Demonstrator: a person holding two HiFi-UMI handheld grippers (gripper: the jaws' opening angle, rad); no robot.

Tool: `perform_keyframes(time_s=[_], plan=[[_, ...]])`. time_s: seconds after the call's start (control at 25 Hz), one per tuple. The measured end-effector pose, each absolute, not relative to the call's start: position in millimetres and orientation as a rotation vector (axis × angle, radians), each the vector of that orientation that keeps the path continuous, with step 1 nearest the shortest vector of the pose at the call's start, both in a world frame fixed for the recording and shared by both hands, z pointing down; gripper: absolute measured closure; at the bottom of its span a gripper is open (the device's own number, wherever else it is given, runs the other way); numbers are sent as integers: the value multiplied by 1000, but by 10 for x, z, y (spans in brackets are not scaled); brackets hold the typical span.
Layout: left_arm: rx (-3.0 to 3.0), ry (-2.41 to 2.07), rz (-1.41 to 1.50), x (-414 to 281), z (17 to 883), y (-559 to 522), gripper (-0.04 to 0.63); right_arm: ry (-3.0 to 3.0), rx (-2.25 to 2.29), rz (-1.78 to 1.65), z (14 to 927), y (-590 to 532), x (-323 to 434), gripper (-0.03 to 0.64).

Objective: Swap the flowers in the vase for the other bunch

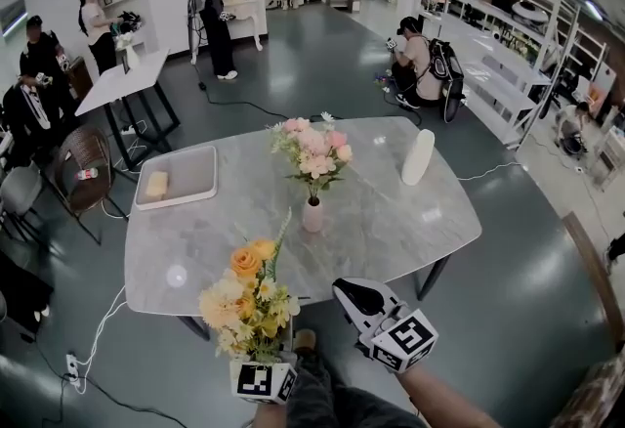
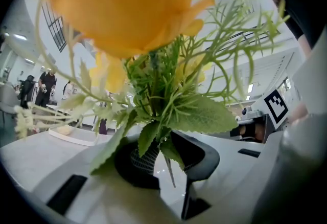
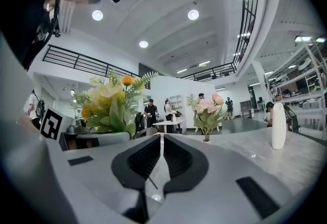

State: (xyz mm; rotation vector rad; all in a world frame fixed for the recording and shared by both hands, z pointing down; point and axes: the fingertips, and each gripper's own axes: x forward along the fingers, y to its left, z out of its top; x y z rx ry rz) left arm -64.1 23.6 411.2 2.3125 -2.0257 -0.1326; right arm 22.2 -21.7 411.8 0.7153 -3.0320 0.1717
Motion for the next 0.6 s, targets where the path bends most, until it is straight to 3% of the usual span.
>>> perform_keyframes(time_s=[0.6], plan=[[2309, -1962, -102, -754, 4063, 386, 514, -3030, 757, 211, 3955, -89, 113, 583]])
